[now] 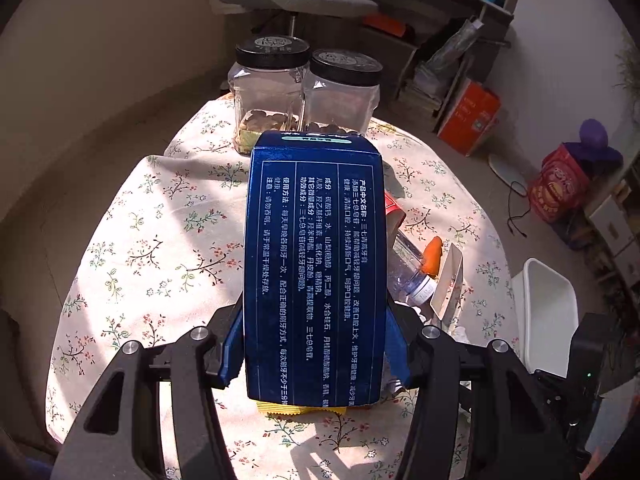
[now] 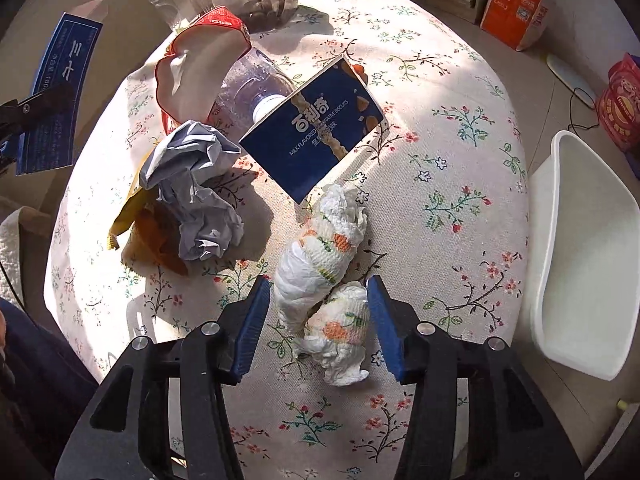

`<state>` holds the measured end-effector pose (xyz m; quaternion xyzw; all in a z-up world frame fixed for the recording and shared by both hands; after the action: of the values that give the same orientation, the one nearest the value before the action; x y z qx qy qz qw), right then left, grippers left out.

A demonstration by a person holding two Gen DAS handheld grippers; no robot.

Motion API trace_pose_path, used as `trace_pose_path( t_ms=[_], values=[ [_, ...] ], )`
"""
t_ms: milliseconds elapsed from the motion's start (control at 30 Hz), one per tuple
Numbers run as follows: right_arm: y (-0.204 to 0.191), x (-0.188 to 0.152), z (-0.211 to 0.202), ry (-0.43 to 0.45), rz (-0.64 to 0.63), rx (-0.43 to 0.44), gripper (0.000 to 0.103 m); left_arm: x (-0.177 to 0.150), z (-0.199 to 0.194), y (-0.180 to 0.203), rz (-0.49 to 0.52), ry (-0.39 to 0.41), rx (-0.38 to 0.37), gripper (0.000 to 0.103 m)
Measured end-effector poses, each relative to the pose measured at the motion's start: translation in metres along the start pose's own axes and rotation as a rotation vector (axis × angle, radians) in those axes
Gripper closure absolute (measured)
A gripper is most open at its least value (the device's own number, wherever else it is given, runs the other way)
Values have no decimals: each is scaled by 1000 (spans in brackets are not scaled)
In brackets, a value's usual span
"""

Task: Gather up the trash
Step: 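Grasp the dark blue box with the left tool while the right tool grasps the white bundle, then carry the blue box in the left tool while the right tool carries the bundle over the bin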

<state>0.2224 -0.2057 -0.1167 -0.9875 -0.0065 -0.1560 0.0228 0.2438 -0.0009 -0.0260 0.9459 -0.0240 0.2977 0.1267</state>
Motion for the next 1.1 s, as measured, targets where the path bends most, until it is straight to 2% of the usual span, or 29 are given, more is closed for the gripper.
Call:
trace_pose_path(
  t_ms=[200, 233, 267, 300, 367, 567, 833, 1100],
  values=[
    [-1, 8, 4, 25, 10, -7, 54, -2, 0, 1, 11, -5, 2, 47],
    [-4, 9, 7, 22, 0, -14, 57, -2, 1, 1, 13, -6, 2, 47],
    [-7, 10, 11, 17, -13, -20, 69, -2, 1, 2, 16, -7, 2, 47],
    [-9, 10, 13, 12, -22, -31, 69, -2, 1, 3, 21, -8, 2, 47],
    [-8, 12, 8, 28, -15, -23, 76, -2, -2, 5, 24, -5, -4, 47],
    [8, 16, -40, 156, 67, 91, 77, -2, -15, 18, 47, 17, -27, 47],
    [29, 4, -73, 227, 116, 133, 77, -14, -17, 64, 92, -11, -97, 47],
    [67, -10, -101, 289, 187, 118, 77, -25, -5, 130, 152, -55, -170, 47]
  ],
)
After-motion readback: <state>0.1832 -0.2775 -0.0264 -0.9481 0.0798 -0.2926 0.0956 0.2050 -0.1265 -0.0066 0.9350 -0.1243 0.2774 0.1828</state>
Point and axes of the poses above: each gripper's, at about its wrist camera, not at the fingertips, and z roughly the way its jaws point, y to its right, x to its top, the point moved 1 cm from there along z, roughly the way its jaws point, and after that the axes turned 6 degrees about -x, right-handed, at the moved point
